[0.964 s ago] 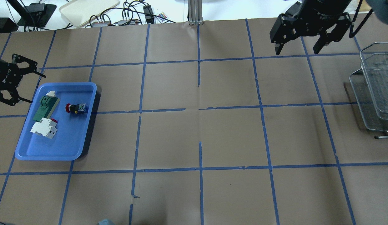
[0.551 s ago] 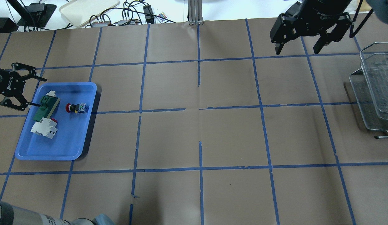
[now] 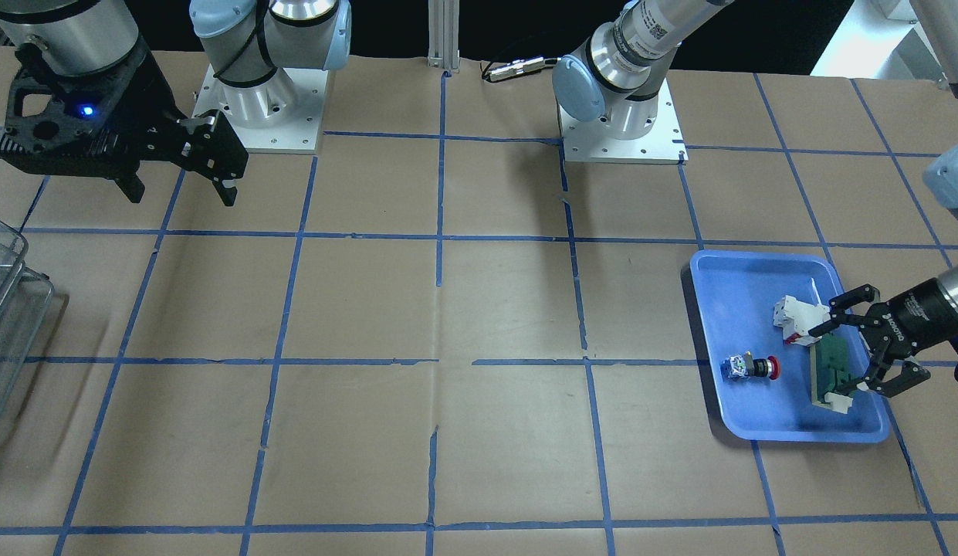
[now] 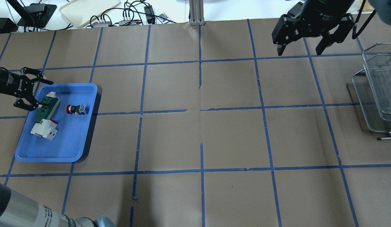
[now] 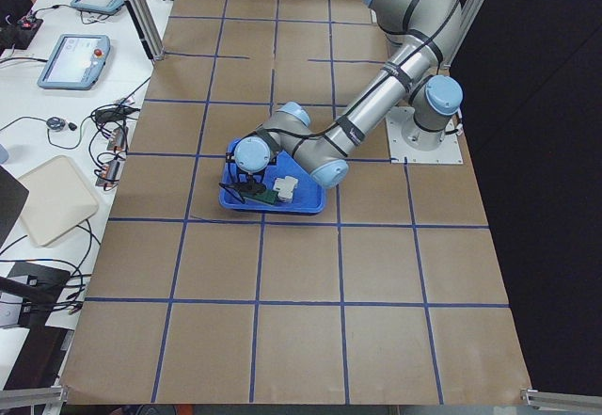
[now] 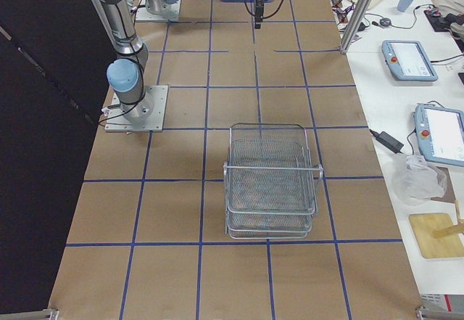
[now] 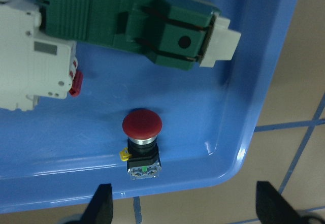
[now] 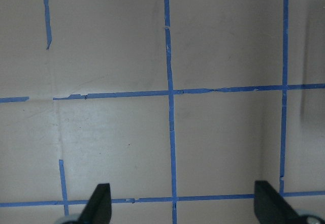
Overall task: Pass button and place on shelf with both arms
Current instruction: 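Lower the left gripper and close it on the red push button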
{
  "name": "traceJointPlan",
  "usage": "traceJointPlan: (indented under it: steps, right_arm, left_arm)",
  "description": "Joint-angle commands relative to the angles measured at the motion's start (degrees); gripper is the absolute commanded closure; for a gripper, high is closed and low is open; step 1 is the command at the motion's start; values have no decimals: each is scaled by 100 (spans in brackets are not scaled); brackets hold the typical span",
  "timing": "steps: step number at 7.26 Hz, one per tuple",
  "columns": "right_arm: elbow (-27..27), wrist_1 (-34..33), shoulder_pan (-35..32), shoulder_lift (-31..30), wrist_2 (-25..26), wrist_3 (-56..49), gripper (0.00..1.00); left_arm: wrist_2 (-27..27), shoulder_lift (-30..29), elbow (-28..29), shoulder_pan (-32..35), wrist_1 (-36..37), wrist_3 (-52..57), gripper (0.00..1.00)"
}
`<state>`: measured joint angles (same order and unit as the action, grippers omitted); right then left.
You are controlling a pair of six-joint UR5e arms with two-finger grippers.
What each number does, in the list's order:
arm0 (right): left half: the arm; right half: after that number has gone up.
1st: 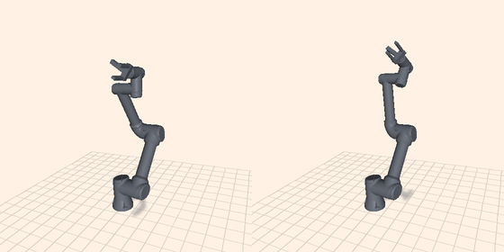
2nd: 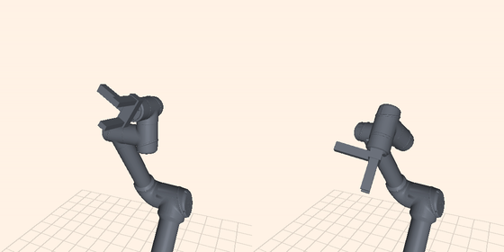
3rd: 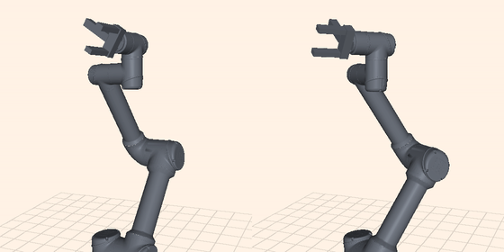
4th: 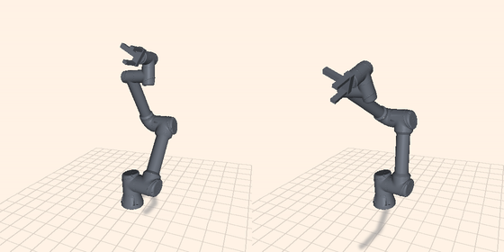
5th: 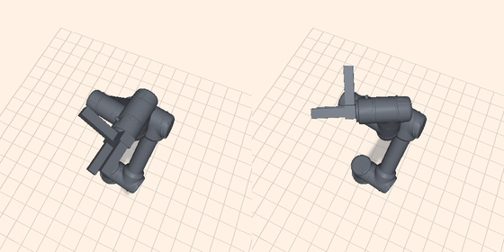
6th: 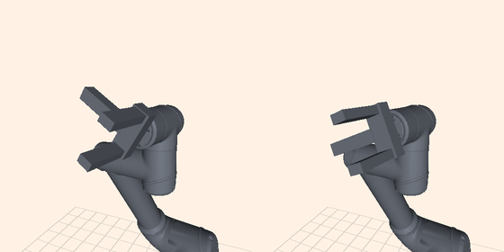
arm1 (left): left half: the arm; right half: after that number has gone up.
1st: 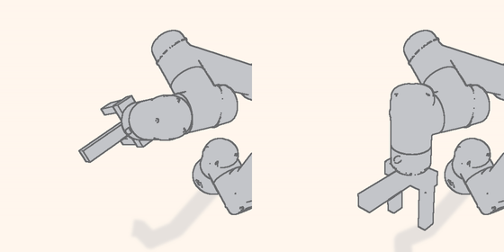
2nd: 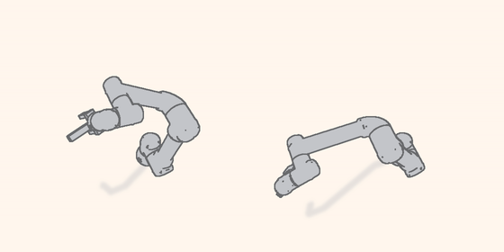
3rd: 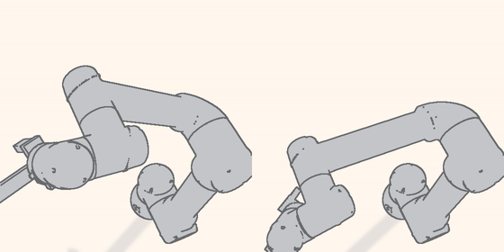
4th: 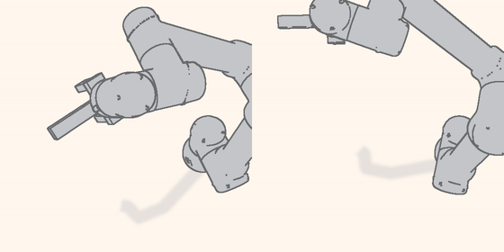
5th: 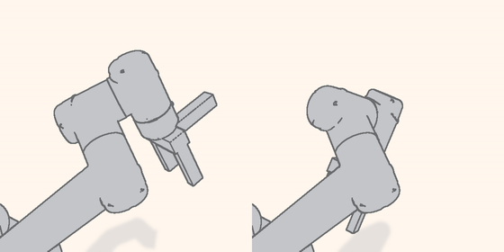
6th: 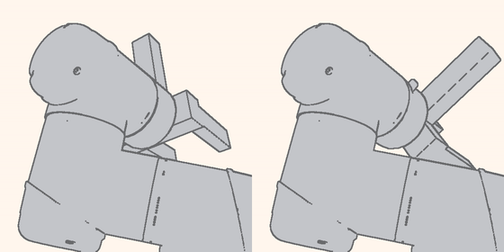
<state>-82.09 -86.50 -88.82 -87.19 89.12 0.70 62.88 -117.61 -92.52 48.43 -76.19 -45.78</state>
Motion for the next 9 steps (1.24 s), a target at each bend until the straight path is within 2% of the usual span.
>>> traceJointPlan:
  steps: [1, 2, 3, 9]
  right_arm:
    - [0, 2, -4, 0, 0, 0, 0]
    - [0, -7, -4, 0, 0, 0, 0]
    - [0, 2, -4, 0, 0, 0, 0]
    - [0, -7, -4, 0, 0, 0, 0]
  left_arm:
    - [-4, -252, 50, 0, -360, -124, 5]
    - [-39, -375, 50, 0, -335, -124, 5]
    - [-56, -455, 41, 9, -309, -106, 0]
    - [-65, -560, -257, 18, -300, -10, 0]
